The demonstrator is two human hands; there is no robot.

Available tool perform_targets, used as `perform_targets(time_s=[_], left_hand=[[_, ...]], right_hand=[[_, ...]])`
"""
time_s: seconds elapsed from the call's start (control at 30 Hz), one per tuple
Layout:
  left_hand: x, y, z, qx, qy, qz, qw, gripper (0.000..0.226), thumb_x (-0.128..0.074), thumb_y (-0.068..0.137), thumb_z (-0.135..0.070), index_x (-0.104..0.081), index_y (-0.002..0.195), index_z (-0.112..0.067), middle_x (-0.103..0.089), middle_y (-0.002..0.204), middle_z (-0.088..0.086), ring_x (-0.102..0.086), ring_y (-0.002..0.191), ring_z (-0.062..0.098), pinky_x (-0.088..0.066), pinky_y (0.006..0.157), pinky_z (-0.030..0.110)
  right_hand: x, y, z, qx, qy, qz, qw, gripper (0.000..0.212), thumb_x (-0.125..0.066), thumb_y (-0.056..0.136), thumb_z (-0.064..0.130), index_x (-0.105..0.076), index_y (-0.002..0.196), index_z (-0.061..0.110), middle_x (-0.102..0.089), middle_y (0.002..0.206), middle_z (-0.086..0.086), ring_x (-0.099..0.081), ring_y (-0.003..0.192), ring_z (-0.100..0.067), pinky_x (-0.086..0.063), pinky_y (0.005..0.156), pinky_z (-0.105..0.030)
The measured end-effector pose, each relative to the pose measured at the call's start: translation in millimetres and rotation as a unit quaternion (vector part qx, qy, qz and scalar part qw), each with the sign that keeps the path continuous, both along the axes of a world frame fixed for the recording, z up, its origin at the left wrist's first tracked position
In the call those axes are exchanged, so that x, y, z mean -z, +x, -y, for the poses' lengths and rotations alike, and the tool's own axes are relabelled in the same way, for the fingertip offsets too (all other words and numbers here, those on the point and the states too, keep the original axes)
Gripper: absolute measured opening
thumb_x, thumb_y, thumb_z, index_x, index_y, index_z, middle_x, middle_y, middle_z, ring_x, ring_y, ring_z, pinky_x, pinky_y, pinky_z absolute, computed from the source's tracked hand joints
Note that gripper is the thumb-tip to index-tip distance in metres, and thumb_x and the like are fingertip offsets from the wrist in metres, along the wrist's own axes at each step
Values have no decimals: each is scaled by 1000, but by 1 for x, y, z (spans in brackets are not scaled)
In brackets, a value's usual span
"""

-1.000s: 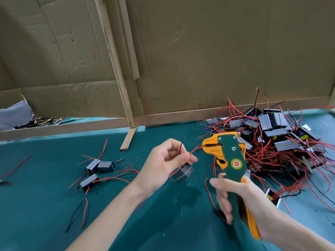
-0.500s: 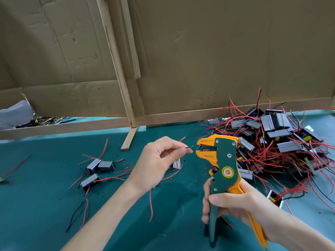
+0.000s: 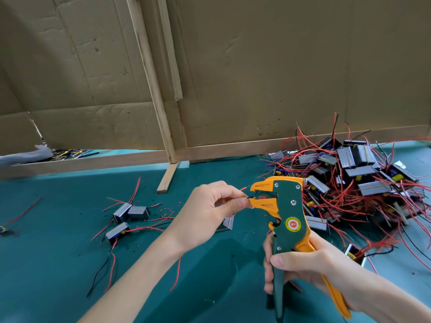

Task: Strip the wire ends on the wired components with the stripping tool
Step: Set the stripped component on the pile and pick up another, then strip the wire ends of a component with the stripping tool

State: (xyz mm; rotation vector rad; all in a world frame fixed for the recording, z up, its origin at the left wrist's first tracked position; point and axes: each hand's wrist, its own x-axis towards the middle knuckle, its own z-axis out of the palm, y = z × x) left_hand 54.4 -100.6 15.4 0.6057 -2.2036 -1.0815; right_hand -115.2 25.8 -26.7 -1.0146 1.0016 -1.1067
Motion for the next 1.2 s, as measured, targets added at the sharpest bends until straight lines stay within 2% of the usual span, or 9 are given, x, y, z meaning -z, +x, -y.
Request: perform_targets(time_s=[0.23,0.37,0.47,0.67,0.8,0.9,1.0,1.1,1.2], left_hand=[[-8,7,3,21,-11,57,998,21,-61,76,-45,-75,84,-31,-50,67,-16,-47,57,4,-36,61,10],[-7,6,3,-8,-55,96,994,7,-67,83,-34,-74,86,-34,-53,72,-8,-51,65,8,-41,66,20],[-5,4,5,-45,-54,78,994,7,-70,84,-25,-76,83,-29,-60,77,-2,-54,69,8,-42,71,22],[-34,-43,11,-141,-121,-86,979,10,-65,89,-13,-75,89,-11,-65,80,3,-55,58,0,-37,62,8],[-58,-105,1,-68,-79,-158,982,16,-59,93,-6,-71,102,-2,-71,94,10,-68,79,19,-55,79,32],[-66,-121,-11,100,-13,-89,991,36,-50,95,5,-58,128,-5,-63,125,11,-65,109,21,-48,102,37],[-63,-96,-3,165,32,-27,985,38,-44,96,6,-59,128,-8,-63,125,6,-65,106,14,-50,96,29],[-48,-46,25,37,40,31,998,34,-43,95,6,-68,105,-14,-69,102,6,-67,78,9,-55,73,20],[-29,9,48,-98,-3,209,973,23,-48,93,-2,-66,93,-17,-68,87,3,-57,60,1,-46,57,11]], right_hand=[[0,4,-6,44,10,-80,996,31,-81,64,31,-60,71,9,-59,56,-22,-59,53,-30,-54,62,-39],[8,14,-6,125,6,-125,984,27,-72,66,30,-55,51,16,-49,41,-14,-46,37,-24,-50,80,-60],[4,14,-3,50,20,26,998,23,-80,61,23,-62,61,7,-56,57,-21,-58,49,-31,-53,59,-42],[18,6,10,58,69,229,969,36,-86,48,4,-69,79,1,-60,78,-24,-64,72,-41,-56,70,-48],[20,2,13,70,96,259,959,40,-88,43,2,-70,79,0,-61,80,-23,-65,73,-41,-56,72,-49],[20,0,14,79,96,267,956,43,-89,40,2,-70,78,-1,-62,79,-23,-65,73,-41,-56,72,-49],[20,-2,16,80,95,279,952,43,-89,38,2,-70,78,-1,-62,79,-23,-65,72,-41,-57,70,-48],[21,-2,16,81,94,281,952,43,-88,39,2,-70,78,0,-62,79,-24,-66,73,-41,-57,71,-49],[24,-1,17,76,91,277,954,41,-88,43,2,-70,80,0,-62,81,-24,-66,76,-42,-56,73,-50]])
